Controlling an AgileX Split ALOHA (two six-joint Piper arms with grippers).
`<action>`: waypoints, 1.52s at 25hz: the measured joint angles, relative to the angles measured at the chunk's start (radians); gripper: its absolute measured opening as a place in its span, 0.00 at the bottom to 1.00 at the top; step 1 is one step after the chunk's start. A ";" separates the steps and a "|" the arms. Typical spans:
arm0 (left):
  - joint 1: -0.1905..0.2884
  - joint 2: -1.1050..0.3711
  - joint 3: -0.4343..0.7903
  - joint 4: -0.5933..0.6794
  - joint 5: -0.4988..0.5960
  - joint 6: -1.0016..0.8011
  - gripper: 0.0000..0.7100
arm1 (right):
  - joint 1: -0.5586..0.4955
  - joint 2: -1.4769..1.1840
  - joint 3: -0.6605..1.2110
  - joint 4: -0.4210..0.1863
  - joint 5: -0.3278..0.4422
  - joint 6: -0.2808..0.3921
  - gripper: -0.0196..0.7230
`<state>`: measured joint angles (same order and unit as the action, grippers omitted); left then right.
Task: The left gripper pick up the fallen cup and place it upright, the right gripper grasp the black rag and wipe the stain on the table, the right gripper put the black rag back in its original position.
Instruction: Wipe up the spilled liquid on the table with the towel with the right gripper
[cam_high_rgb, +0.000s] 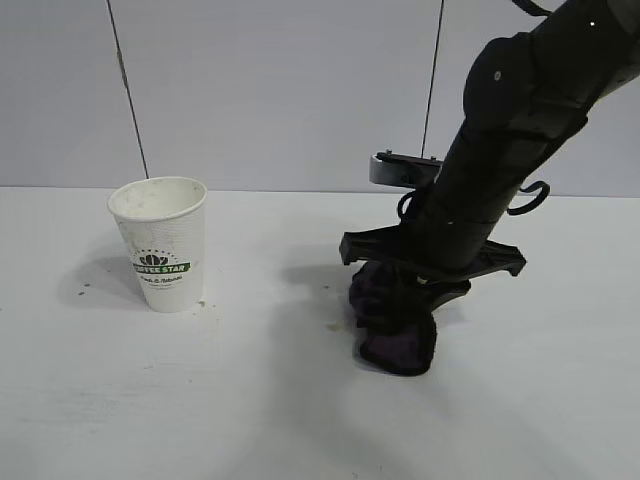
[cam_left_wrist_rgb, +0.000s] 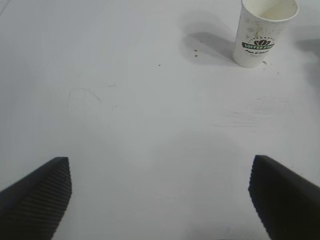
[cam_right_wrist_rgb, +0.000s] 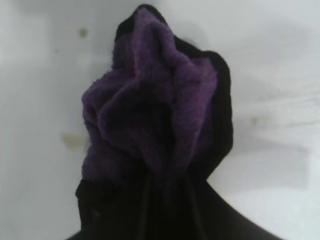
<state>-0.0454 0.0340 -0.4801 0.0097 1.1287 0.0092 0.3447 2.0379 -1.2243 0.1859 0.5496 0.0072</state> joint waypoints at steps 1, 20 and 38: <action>0.000 0.000 0.000 0.000 0.000 0.000 0.98 | -0.014 -0.001 -0.001 -0.017 0.011 0.015 0.15; 0.000 0.000 0.000 0.000 0.000 0.000 0.98 | 0.072 0.001 -0.074 0.116 0.132 0.051 0.15; 0.000 0.000 0.000 0.000 0.000 0.000 0.98 | 0.171 0.049 -0.074 0.126 -0.173 0.022 0.15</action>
<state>-0.0454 0.0340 -0.4801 0.0097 1.1287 0.0092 0.5160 2.0865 -1.2987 0.3120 0.3769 0.0290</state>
